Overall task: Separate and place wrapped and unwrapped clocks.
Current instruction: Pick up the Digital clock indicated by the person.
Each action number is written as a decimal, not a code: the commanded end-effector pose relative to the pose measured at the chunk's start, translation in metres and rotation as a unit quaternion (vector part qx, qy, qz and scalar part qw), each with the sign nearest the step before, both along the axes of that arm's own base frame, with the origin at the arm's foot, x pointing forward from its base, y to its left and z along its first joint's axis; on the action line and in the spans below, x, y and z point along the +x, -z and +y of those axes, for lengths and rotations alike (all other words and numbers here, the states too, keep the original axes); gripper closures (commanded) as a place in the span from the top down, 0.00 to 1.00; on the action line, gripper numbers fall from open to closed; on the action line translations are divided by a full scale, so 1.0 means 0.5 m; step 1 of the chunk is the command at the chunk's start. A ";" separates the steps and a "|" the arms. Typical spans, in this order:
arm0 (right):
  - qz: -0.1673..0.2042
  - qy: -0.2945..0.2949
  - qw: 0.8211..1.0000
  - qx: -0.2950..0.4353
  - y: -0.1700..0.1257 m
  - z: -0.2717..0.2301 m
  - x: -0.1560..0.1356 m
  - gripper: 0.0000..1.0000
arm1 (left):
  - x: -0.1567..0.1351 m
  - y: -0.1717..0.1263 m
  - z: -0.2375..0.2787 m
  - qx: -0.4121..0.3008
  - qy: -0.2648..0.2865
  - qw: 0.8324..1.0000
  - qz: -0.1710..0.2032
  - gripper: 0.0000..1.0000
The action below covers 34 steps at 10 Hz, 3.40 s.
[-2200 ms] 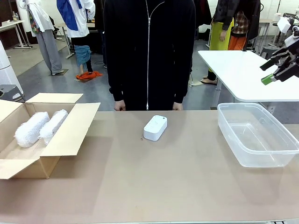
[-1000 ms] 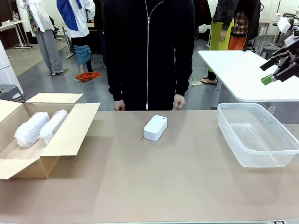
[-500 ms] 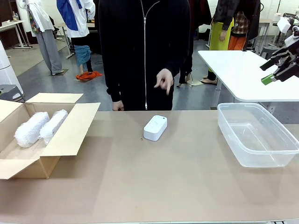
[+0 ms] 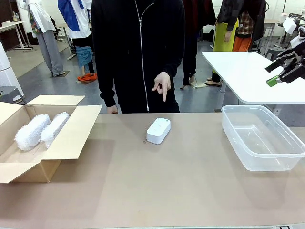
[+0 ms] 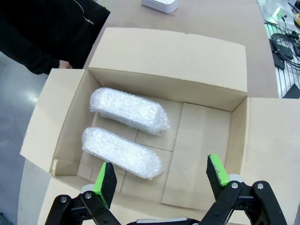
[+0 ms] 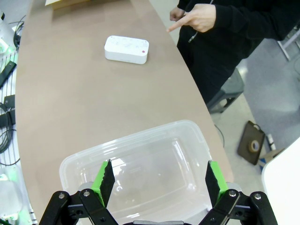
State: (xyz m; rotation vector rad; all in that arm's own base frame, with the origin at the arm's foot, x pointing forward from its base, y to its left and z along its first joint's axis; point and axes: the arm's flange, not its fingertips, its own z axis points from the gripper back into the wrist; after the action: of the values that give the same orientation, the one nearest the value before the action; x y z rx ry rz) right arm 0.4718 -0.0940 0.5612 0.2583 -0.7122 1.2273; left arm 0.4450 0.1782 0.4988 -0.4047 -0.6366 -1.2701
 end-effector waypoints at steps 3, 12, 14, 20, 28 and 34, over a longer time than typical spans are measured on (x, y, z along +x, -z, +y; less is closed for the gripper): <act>-0.002 -0.005 1.000 0.008 0.002 0.003 0.001 1.00 | -0.001 0.001 0.001 -0.005 0.002 1.000 -0.001 1.00; 0.017 -0.126 0.991 -0.036 -0.023 0.155 -0.035 1.00 | -0.001 0.001 0.001 -0.005 0.002 1.000 -0.001 1.00; 0.032 -0.136 0.989 -0.055 -0.028 0.211 -0.046 1.00 | -0.001 0.001 0.001 -0.005 0.002 1.000 -0.001 1.00; 0.142 -0.017 0.984 -0.104 -0.048 0.437 -0.097 1.00 | -0.001 0.001 0.001 -0.005 0.002 1.000 -0.001 1.00; 0.173 0.265 0.906 -0.280 -0.018 0.669 -0.076 1.00 | -0.001 0.001 0.001 -0.005 0.002 1.000 -0.001 1.00; 0.274 0.374 0.863 -0.201 0.034 0.798 0.035 1.00 | -0.001 0.001 0.001 -0.005 0.002 1.000 -0.001 1.00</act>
State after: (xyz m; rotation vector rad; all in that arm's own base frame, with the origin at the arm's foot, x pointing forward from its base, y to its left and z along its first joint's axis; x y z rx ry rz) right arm 0.4822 0.2898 0.5319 -0.1115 0.0043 0.5206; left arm 0.4453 0.1780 0.4975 -0.4062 -0.6332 -1.2694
